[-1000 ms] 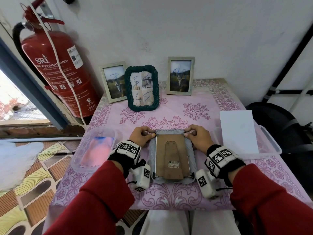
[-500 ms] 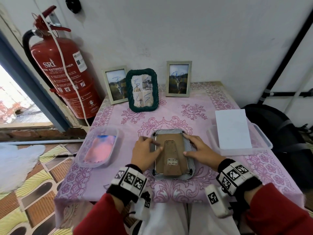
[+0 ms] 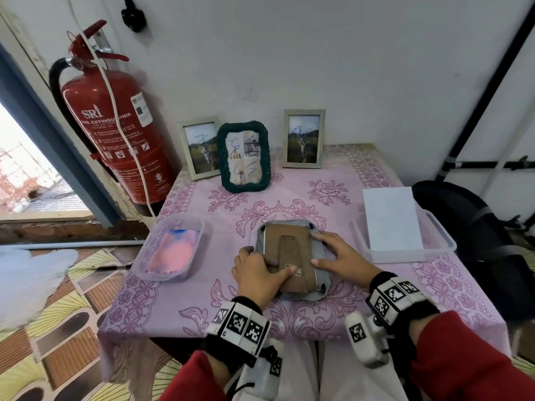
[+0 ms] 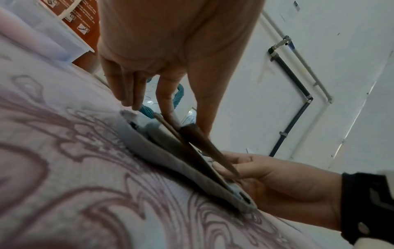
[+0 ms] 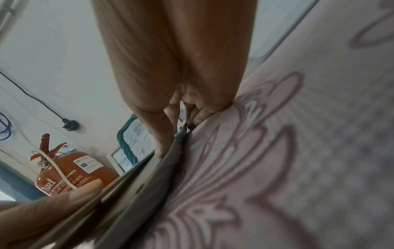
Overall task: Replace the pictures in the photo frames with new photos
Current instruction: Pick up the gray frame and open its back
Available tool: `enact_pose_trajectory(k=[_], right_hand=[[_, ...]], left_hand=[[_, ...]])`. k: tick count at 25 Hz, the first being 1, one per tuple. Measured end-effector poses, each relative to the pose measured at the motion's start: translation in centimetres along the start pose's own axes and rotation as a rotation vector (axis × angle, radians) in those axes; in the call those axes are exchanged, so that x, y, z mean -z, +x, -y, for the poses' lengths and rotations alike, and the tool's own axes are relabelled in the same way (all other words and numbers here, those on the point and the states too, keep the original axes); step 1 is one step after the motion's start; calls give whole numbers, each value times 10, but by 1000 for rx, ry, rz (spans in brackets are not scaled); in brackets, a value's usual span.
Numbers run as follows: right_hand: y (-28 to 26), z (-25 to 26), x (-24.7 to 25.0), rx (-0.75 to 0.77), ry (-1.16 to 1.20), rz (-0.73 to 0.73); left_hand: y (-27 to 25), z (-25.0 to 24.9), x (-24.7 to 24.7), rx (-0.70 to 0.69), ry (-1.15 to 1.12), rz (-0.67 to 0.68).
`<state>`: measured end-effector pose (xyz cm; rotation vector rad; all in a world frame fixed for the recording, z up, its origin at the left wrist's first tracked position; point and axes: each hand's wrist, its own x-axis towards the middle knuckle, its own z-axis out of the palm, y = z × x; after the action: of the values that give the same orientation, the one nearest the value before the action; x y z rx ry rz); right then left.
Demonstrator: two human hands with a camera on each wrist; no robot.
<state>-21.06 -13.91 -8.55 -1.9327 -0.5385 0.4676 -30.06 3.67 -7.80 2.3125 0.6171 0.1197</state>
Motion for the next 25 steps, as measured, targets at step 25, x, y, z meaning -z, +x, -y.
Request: enact_pose_trajectory(k=[25], right_hand=[[0,3,-1,-60,-57,20]], left_hand=[[5,69,50,69,-254,-158]])
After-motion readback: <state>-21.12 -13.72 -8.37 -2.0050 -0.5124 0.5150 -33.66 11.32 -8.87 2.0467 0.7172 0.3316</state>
